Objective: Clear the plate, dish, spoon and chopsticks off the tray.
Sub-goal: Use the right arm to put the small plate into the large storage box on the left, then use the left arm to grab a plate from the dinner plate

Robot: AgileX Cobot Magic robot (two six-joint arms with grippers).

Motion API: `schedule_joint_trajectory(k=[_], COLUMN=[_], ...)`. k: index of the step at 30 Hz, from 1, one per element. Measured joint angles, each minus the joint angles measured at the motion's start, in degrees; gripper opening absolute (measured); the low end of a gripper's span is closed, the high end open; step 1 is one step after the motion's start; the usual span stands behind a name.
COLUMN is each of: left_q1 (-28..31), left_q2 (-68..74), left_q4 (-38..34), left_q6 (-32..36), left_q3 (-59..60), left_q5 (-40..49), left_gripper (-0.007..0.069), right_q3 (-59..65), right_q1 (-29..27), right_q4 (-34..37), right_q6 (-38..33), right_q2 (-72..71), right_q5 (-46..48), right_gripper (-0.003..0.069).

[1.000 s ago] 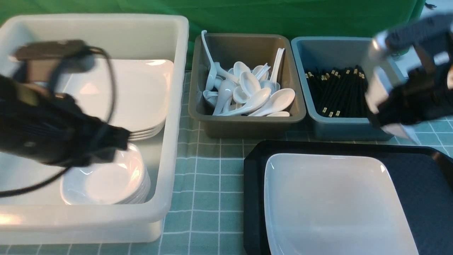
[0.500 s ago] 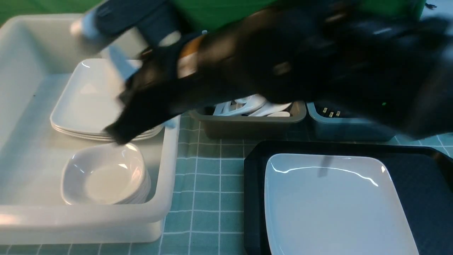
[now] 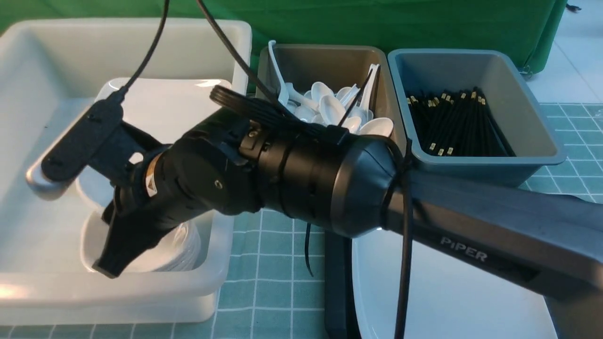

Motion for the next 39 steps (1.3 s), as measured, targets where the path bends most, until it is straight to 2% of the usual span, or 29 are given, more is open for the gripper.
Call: schedule_joint_trajectory(k=[1, 2, 3, 5, 8, 10, 13, 14, 15, 16, 17, 18, 19, 20, 21, 22, 23, 25, 28, 29, 31, 35, 37, 39], left_q1=[0.00, 0.00, 0.00, 0.00, 0.00, 0.00, 0.00, 0.00, -0.21, -0.65, -1.84, -3.00, -5.13, -7.20, -9.87, -11.71, -14.07, -17.49, -26.54, -27.08, -33.05, -41.45, -43.54, -44.94], left_q2=[0.00, 0.00, 0.00, 0.00, 0.00, 0.00, 0.19, 0.15, 0.46, 0.77, 1.09, 1.44, 2.17, 2.76, 3.42, 4.15, 4.92, 5.93, 9.69, 10.24, 13.23, 20.41, 23.93, 27.24], left_q4=[-0.09, -0.48, -0.55, -0.63, -1.06, -2.04, -6.93, -7.34, -10.44, -12.30, -14.92, -16.03, -17.58, -17.88, -17.88, -17.64, -17.38, -16.79, -14.90, -14.77, -12.86, -8.62, -7.36, -7.06], left_q6=[0.11, 0.12, 0.12, 0.12, 0.16, 1.21, 3.66, 3.94, 6.25, 7.70, 9.71, 10.85, 12.13, 12.70, 12.96, 13.02, 12.75, 11.09, 6.17, 5.85, 2.66, -3.50, -5.52, -6.35], left_q3=[0.00, 0.00, 0.00, 0.00, 0.00, 0.00, 0.00, 0.00, 0.00, 0.00, 0.00, 0.00, 0.00, 0.00, 0.00, 0.00, 0.00, 0.00, 0.00, 0.00, 0.00, 0.00, 0.00, 0.00], left_q5=[0.00, 0.00, 0.00, 0.00, 0.06, 0.23, 0.23, 0.23, 0.29, 0.29, 0.36, 0.37, 0.42, 0.48, 0.62, 0.68, 0.58, 0.25, -3.14, -3.59, -5.59, -8.61, -9.61, -10.14], left_gripper=[0.0010, 0.0010, 0.0010, 0.0010, 0.0010, 0.0010, 0.0010, 0.0010, 0.0010, 0.0010, 0.0010, 0.0010, 0.0010, 0.0010, 0.0010, 0.0010, 0.0010, 0.0010, 0.0010, 0.0010, 0.0010, 0.0010, 0.0010, 0.0010], right_q3=[-0.11, -0.27, -0.30, -0.49, -1.28, -2.00, -2.52, -2.59, -2.72, -2.59, -1.43, -0.25, 1.80, 4.37, 8.83, 10.92, 15.60, 20.74, 37.32, 38.18, 47.37, 57.85, 60.44, 61.18], right_q1=[0.11, 0.39, 0.54, 0.87, 1.22, 1.22, -0.53, -0.82, -3.06, -5.73, -10.46, -12.73, -17.55, -20.93, -27.96, -30.70, -36.22, -41.57, -54.84, -54.84, -59.91, -62.37, -62.14, -61.45], right_q4=[-0.07, -0.07, -0.12, -0.18, -0.98, -4.95, -17.37, -18.23, -23.62, -26.08, -27.14, -27.08, -26.11, -24.46, -21.55, -20.25, -17.70, -15.19, -6.89, -6.89, -0.79, 4.26, 5.45, 6.47], right_q6=[0.24, 1.07, 1.50, 1.65, 2.25, 4.46, 9.86, 10.81, 13.42, 14.99, 16.26, 16.83, 17.46, 17.46, 17.88, 17.99, 18.07, 18.13, 16.50, 16.35, 14.46, 12.83, 12.42, 12.06], right_q2=[-0.15, -0.64, -1.23, -2.29, -5.38, -8.41, -14.41, -14.79, -17.33, -19.00, -21.28, -22.81, -24.86, -26.93, -29.75, -30.89, -32.94, -34.71, -37.62, -37.70, -37.83, -36.95, -35.27, -33.05], right_q5=[0.36, 1.60, 2.92, 5.52, 12.65, 17.93, 27.96, 28.69, 33.88, 36.84, 37.81, 37.81, 37.81, 37.81, 37.76, 37.76, 37.70, 37.64, 34.33, 34.30, 27.65, 15.20, 10.78, 8.37], right_gripper=[0.0374, 0.0484, 0.0540, 0.0595, 0.0609, 0.0538, 0.0242, 0.0202, 0.0115, 0.0073, 0.0041, 0.0032, 0.0022, 0.0019, 0.0018, 0.0019, 0.0020, 0.0024, 0.0099, 0.0107, 0.0218, 0.0417, 0.0459, 0.0470])
